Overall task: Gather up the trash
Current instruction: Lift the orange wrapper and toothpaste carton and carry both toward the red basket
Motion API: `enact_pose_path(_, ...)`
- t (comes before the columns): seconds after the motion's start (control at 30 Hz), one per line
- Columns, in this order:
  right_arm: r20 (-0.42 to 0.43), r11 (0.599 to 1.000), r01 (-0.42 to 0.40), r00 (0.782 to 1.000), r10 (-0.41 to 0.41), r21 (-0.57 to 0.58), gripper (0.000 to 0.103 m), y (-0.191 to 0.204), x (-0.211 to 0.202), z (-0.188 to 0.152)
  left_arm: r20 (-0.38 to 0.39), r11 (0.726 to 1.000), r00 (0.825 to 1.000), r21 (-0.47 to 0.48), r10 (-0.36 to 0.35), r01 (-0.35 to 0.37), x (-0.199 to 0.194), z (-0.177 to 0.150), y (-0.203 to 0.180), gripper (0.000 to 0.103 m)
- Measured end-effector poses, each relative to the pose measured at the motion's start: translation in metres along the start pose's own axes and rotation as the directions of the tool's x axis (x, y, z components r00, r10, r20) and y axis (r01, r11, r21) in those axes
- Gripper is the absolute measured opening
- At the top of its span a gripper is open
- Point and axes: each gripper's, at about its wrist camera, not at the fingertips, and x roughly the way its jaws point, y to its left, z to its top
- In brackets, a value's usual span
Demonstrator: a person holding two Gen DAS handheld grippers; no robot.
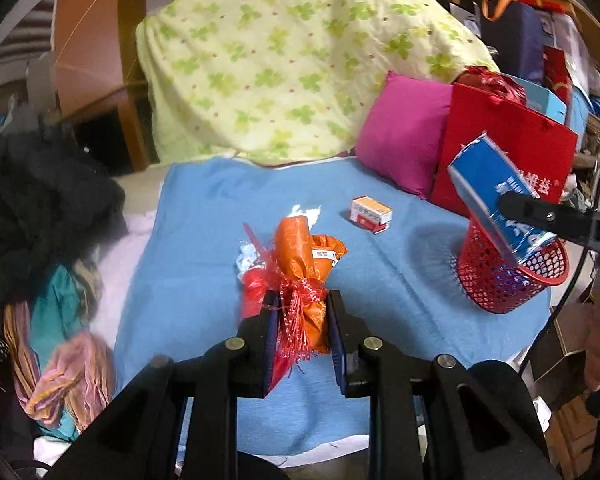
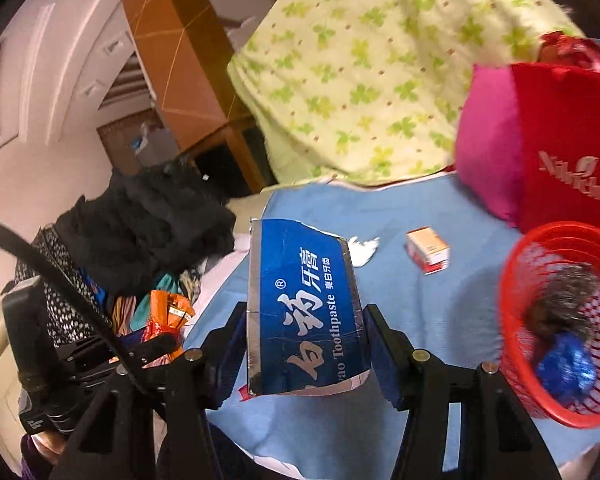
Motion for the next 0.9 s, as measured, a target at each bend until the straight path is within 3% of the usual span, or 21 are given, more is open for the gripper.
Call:
enact_pose_path(0.33, 0.111, 0.999, 0.051, 0.992, -0.052, 0.008, 0.06, -0.014, -0.065, 0.001, 0.01, 0.997, 1.0, 0.073, 0.019, -0.019, -0.008, 0.009, -0.039, 0.025)
enact_pose_path(0.9, 0.203, 0.993, 0.108, 0.973, -0.114, 0.043, 0.06, -0.039, -0.108, -0.005, 0.0, 0.988, 0.999, 0.15, 0.04, -0.039, -0.002, 0.017, -0.078, 0.025)
